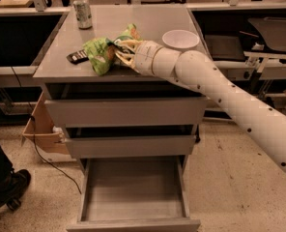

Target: Pick green rice chip bag from bottom drawer and place on counter

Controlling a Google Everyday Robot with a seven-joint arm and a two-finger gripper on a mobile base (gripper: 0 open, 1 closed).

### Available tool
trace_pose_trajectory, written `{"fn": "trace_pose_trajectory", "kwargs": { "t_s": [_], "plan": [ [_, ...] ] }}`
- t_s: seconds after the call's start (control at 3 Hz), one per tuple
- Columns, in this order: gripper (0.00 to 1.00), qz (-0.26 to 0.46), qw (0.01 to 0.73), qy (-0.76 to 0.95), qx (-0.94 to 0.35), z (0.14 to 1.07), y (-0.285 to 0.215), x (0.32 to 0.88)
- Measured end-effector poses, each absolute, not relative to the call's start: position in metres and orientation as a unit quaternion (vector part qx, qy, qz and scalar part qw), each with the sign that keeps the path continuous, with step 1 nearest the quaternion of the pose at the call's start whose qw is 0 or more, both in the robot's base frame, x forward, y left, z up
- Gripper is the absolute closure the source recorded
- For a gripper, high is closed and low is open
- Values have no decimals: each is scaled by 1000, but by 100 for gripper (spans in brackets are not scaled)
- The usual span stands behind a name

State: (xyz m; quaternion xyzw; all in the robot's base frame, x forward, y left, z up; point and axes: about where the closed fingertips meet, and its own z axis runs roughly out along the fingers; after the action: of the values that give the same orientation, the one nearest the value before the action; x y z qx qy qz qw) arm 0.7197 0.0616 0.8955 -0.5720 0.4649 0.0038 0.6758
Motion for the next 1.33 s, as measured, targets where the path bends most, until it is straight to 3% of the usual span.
{"fn": "trace_pose_trajectory", "kwargs": {
  "t_s": [0.67,1.0,1.33],
  "plan": [
    [11,4,675,467,-572,891,67,726],
    [0,4,677,463,-572,894,67,726],
    [0,10,689,449,-570,904,52,709]
  ]
}}
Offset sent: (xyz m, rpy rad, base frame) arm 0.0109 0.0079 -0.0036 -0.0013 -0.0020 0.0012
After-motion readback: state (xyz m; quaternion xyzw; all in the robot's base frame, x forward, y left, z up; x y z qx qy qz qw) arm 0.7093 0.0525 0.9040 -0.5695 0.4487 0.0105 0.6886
